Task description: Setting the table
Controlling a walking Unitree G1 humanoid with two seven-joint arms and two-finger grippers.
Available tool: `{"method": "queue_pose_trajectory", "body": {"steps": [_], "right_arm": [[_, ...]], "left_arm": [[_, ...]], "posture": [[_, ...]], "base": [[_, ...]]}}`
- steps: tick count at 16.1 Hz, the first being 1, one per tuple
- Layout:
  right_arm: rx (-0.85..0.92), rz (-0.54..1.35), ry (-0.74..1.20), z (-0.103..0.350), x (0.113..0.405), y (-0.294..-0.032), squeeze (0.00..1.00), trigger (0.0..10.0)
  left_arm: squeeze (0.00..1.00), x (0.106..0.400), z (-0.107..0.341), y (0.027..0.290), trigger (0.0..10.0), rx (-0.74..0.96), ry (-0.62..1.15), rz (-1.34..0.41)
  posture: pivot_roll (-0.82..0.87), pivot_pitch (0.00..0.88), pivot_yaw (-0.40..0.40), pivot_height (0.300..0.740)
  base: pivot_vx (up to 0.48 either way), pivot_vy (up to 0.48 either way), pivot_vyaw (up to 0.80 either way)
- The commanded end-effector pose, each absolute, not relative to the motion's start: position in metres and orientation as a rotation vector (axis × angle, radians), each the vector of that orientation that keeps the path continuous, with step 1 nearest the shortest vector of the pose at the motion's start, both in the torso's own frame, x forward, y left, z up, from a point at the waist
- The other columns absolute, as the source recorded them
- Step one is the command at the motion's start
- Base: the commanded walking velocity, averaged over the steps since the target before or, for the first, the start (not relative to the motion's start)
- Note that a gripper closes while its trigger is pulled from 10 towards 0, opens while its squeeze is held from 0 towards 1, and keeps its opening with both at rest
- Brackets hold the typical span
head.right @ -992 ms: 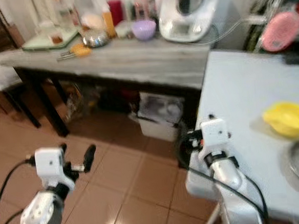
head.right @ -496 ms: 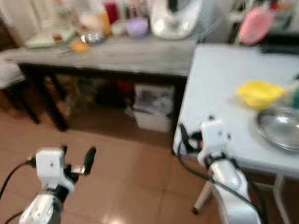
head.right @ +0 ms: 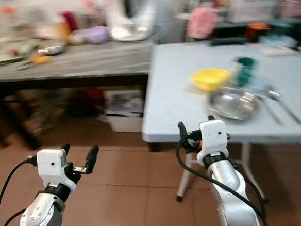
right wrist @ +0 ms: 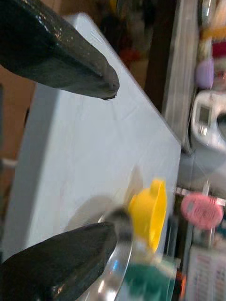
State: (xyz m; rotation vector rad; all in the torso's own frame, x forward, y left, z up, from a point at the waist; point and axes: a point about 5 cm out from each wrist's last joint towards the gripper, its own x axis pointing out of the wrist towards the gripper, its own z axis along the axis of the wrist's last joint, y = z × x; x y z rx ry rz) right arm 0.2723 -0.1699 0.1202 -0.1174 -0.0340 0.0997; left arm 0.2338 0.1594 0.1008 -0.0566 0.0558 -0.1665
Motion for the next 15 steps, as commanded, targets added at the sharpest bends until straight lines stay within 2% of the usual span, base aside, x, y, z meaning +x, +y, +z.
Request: {"method": "queue_pose_trajectory", "body": {"steps": [1, 5, 7, 10, 15], "right_arm": [[-0.12, 0.109, -0.035, 0.121, 0.275, -0.168, 0.0, 10.0], [-0.123, 0.116, -0.038, 0.122, 0.276, -0.168, 0.0, 10.0], [-0.126, 0.12, -0.038, 0.122, 0.277, -0.168, 0.0, 10.0], [-0.128, 0.123, -0.043, 0.123, 0.278, -0.167, 0.0, 10.0], [-0.132, 0.131, -0.05, 0.124, 0.28, -0.167, 0.0, 10.0]], "left_arm": [[0.0, 0.236, 0.106, 0.163, 10.0, -0.036, 0.029, -0.157], [0.0, 0.233, 0.107, 0.159, 10.0, -0.077, 0.021, -0.19], [0.0, 0.234, 0.108, 0.157, 10.0, -0.08, 0.018, -0.2], [0.0, 0.234, 0.107, 0.155, 10.0, -0.081, 0.019, -0.21], [0.0, 0.235, 0.106, 0.152, 10.0, -0.091, 0.02, -0.227]], "posture": [[-0.13, 0.0, 0.065, 0.74], [-0.13, 0.0, 0.062, 0.74], [-0.13, 0.0, 0.06, 0.74], [-0.13, 0.0, 0.061, 0.74], [-0.14, 0.0, 0.058, 0.74]], "base": [[0.0, 0.0, -0.8], [0.0, 0.0, -0.62], [0.0, 0.0, 0.0], [0.244, 0.0, 0.0], [0.299, 0.282, 0.0]]}}
